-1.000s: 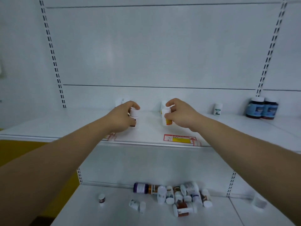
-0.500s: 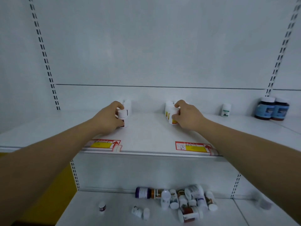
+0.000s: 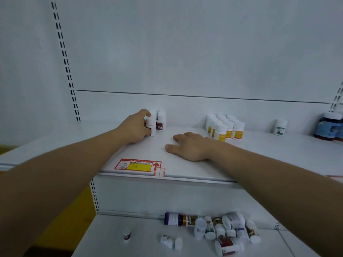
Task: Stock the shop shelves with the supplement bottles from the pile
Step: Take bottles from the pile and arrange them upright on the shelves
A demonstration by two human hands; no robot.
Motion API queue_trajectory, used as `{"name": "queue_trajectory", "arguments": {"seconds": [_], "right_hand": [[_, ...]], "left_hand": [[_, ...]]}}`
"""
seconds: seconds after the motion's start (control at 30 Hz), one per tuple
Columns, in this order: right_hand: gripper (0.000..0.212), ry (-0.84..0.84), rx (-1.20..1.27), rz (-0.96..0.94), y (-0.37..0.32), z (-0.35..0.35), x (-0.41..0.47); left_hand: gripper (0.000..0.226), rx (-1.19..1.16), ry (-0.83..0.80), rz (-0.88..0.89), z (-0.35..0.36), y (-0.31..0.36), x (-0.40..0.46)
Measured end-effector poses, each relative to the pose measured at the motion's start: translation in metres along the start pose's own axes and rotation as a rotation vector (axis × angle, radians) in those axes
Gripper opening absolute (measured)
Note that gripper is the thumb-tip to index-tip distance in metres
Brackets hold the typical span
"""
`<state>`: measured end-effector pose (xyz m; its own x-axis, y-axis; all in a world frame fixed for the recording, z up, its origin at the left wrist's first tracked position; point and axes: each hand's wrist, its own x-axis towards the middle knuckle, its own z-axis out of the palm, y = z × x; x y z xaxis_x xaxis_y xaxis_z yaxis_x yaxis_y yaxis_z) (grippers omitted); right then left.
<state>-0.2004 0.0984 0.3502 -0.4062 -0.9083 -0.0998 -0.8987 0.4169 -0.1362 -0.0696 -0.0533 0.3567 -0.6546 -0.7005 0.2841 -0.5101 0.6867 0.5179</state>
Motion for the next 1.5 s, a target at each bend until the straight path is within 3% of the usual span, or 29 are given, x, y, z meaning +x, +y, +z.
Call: {"name": "queue_trajectory", "arguments": {"seconds": [0.33,0.53,0.8,0.97,1.2,1.4,1.5], "right_hand": [[0.079,0.027,-0.032,-0.003,0.001,0.002,0.002],[0.079,0.045,0.023,0.007,-0.001,0.0,-0.004],[0.069,0.134,0.119,0.011,-0.03,-0.011,-0.017],[0.061,0.231,0.145,-0.108,-0.061,-0.012,-0.042],[0.063,0.284,0.113,-0.319,-0.08,0.009,-0.096],[0.059,0.303,0.079,-0.529,-0.068,0.052,-0.172],[0.059,0.226,0.059,-0.55,-0.05,0.084,-0.189]], "left_hand": [[0.054,0.038,0.031,-0.002,0.008,-0.004,0.016],[0.081,-0.021,-0.008,-0.073,0.001,-0.002,0.006],[0.058,0.119,-0.216,-0.062,-0.042,-0.006,-0.064],[0.054,0.088,-0.184,-0.025,-0.061,0.001,-0.137],[0.053,0.098,-0.07,-0.101,-0.052,0.02,-0.249],[0.058,0.082,-0.283,-0.211,0.02,0.019,-0.311],[0.06,0.04,-0.402,-0.267,0.071,0.004,-0.33]]}}
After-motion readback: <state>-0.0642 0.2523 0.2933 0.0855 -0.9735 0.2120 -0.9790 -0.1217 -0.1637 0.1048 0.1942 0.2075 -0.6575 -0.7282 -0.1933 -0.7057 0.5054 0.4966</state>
